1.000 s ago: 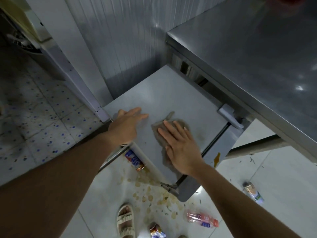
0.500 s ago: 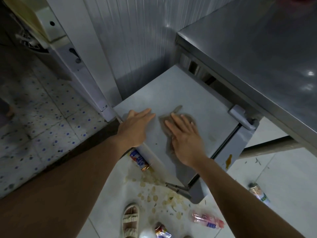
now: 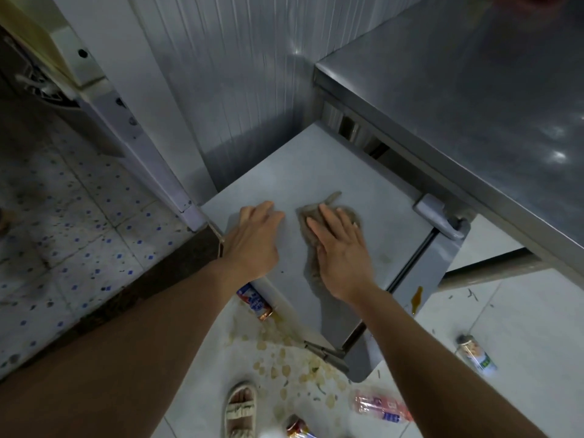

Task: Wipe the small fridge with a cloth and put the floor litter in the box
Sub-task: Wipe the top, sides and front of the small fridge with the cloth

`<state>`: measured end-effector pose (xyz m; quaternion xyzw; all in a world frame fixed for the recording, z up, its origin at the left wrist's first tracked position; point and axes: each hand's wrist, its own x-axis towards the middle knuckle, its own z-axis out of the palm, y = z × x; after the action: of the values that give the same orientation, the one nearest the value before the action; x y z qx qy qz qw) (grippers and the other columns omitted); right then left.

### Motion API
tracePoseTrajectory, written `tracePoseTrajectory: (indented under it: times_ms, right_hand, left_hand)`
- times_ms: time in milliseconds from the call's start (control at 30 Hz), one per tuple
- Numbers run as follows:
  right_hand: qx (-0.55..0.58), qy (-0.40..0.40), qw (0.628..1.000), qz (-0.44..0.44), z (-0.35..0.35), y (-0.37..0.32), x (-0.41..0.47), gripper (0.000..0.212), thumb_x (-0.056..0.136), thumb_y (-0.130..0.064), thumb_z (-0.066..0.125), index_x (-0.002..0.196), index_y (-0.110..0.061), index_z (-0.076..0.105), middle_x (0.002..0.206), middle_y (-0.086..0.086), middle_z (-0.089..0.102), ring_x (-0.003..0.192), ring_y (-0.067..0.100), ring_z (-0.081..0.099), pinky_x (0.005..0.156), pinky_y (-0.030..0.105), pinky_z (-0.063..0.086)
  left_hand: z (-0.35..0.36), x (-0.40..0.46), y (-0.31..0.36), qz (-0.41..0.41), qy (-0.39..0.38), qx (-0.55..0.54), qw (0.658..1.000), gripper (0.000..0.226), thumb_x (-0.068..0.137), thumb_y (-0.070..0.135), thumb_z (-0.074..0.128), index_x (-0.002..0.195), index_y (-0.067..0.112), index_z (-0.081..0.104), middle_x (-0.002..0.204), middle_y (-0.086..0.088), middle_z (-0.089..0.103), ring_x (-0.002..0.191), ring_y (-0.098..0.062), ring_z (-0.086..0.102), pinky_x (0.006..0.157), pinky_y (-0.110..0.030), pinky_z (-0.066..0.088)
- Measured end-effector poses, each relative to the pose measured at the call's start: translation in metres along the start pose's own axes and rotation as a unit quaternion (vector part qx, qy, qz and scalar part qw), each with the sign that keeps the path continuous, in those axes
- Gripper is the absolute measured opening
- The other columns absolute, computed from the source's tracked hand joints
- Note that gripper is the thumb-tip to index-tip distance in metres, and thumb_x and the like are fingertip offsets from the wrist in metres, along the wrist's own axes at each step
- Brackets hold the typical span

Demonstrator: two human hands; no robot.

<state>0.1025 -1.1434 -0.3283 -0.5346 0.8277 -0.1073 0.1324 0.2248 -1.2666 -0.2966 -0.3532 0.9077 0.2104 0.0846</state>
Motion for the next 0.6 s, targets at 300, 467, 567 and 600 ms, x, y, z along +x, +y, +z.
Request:
tracePoseTrajectory:
  times_ms: [300,467,567,600]
  right_hand:
    - [-0.005,0.063,0.994,0.093,-0.003,0.034,0.008,0.056,0.093,-0.035,0.019,0.144,-0.018,0.035,0.155,0.009,0.022,0.143,0.033,0.017,0.115,0.049,0.014]
    - [-0.055,0.054,0.970,0.229,-0.027,0.075,0.066,0.055,0.099,-0.037,0.024,0.149,-0.020,0.012,0.158,0.009,0.002,0.144,0.033,0.003,0.118,0.045,-0.001]
    - [-0.060,0.023,0.960,0.272,-0.039,0.083,0.081,0.058,0.098,-0.039,0.023,0.149,-0.018,0.008,0.157,0.016,0.003,0.143,0.037,0.005,0.118,0.048,-0.001]
    - [-0.055,0.017,0.959,0.278,-0.040,0.082,0.080,0.059,0.097,-0.039,0.023,0.150,-0.017,0.006,0.156,0.017,0.002,0.143,0.037,0.005,0.118,0.048,-0.001]
  left_hand:
    - [0.003,0.054,0.039,0.073,-0.025,-0.011,0.997,0.067,0.089,0.006,0.044,0.148,0.019,0.016,0.158,0.001,0.004,0.144,-0.023,0.003,0.117,-0.040,0.014]
    - [0.007,0.062,0.046,0.040,-0.058,0.003,0.998,0.071,0.090,0.011,0.041,0.150,0.028,0.007,0.158,0.008,-0.009,0.145,-0.021,-0.010,0.117,-0.051,0.006]
    - [0.007,0.060,0.046,0.037,-0.061,0.009,0.997,0.071,0.091,0.012,0.039,0.150,0.030,0.005,0.158,0.008,-0.011,0.145,-0.021,-0.012,0.117,-0.050,0.006]
    - [0.008,0.060,0.046,0.036,-0.059,0.009,0.998,0.070,0.091,0.012,0.039,0.150,0.030,0.004,0.158,0.008,-0.011,0.145,-0.021,-0.012,0.117,-0.050,0.006]
